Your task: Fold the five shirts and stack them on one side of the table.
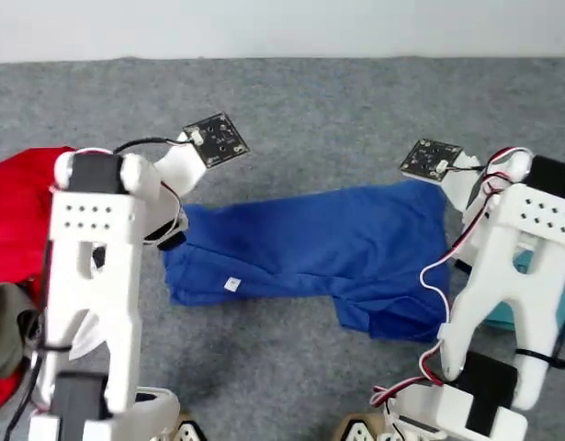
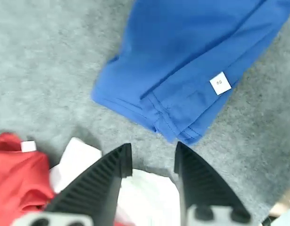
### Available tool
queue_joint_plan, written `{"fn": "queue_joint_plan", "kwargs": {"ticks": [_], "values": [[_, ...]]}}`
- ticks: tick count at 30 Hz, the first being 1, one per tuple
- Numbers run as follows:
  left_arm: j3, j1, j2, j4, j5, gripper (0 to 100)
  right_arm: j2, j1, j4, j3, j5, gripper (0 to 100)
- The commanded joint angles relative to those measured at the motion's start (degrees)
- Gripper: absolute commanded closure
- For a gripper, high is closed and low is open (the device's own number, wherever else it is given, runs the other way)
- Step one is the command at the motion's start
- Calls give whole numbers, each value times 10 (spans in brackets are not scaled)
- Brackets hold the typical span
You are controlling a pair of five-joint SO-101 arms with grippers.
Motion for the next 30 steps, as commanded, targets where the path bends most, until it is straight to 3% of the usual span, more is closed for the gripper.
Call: {"fn": "queue_joint_plan", "kwargs": {"ticks": [1, 7, 11, 12, 17, 23, 30], "values": [[-3, -2, -41, 11, 18, 844, -29, -7, -14, -24, -7, 790], [58, 6, -37, -153, 154, 897, 22, -61, -152, -10, -173, 811], [108, 20, 22, -249, 193, 979, 104, -115, -248, -11, -271, 991], [109, 19, 46, -260, 198, 987, 124, -126, -267, -11, -283, 991], [89, 18, 174, -279, 230, 985, 216, -158, -344, -12, -315, 989], [20, 17, 304, -279, 237, 985, 304, -145, -439, -21, -316, 988], [-96, 9, 407, -275, 239, 985, 413, -109, -459, -157, -317, 988]]}}
